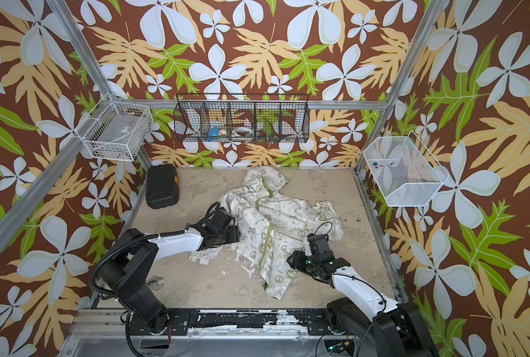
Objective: Unzip the jacket
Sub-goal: Flatten out the jacket at the center of the board.
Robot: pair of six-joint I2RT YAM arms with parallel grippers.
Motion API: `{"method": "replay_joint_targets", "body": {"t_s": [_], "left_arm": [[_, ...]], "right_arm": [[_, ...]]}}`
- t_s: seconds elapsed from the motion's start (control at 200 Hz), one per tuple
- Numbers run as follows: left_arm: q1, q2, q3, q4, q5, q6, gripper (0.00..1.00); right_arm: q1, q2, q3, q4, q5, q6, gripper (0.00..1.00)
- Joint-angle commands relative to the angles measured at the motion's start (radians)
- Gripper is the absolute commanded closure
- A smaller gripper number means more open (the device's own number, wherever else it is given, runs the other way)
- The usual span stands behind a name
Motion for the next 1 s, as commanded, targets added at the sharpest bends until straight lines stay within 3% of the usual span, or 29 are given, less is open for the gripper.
{"method": "replay_joint_targets", "body": {"t_s": [0.0, 0.19, 0.385, 0.515, 0.586, 0.671, 0.741, 0.811, 0.886, 0.996], "left_arm": [[0.008, 0.025, 0.020, -0.181, -0.036, -0.012, 0.28], [0.055, -0.025, 0.068, -0.265, -0.132, 0.161, 0.18], [0.219, -0.095, 0.002, -0.295, -0.135, 0.279, 0.01], [0.305, -0.204, -0.025, -0.297, -0.129, 0.343, 0.00], [0.311, -0.258, -0.019, -0.307, -0.122, 0.357, 0.00], [0.311, -0.306, -0.019, -0.314, -0.034, 0.349, 0.00], [0.304, -0.341, -0.040, -0.315, 0.057, 0.315, 0.00], [0.271, -0.372, -0.069, -0.317, 0.075, 0.274, 0.00], [0.212, -0.390, -0.105, -0.312, 0.071, 0.227, 0.01], [0.167, -0.381, -0.174, -0.276, 0.084, 0.155, 0.06]], "right_arm": [[0.002, 0.015, -0.018, -0.060, 0.040, 0.004, 0.42], [0.002, 0.063, -0.016, -0.047, 0.067, -0.036, 0.51], [0.002, 0.140, 0.033, -0.054, 0.113, -0.064, 0.62], [-0.009, 0.162, 0.098, -0.125, 0.209, -0.106, 0.76], [-0.032, 0.171, 0.112, -0.133, 0.215, -0.123, 0.78], [-0.063, 0.181, 0.117, -0.133, 0.191, -0.132, 0.68], [-0.080, 0.178, 0.123, -0.142, 0.166, -0.134, 0.41], [-0.079, 0.150, 0.125, -0.150, 0.132, -0.118, 0.26], [-0.080, 0.107, 0.112, -0.150, 0.088, -0.084, 0.23], [-0.079, 0.073, 0.079, -0.131, 0.037, -0.040, 0.26]]}}
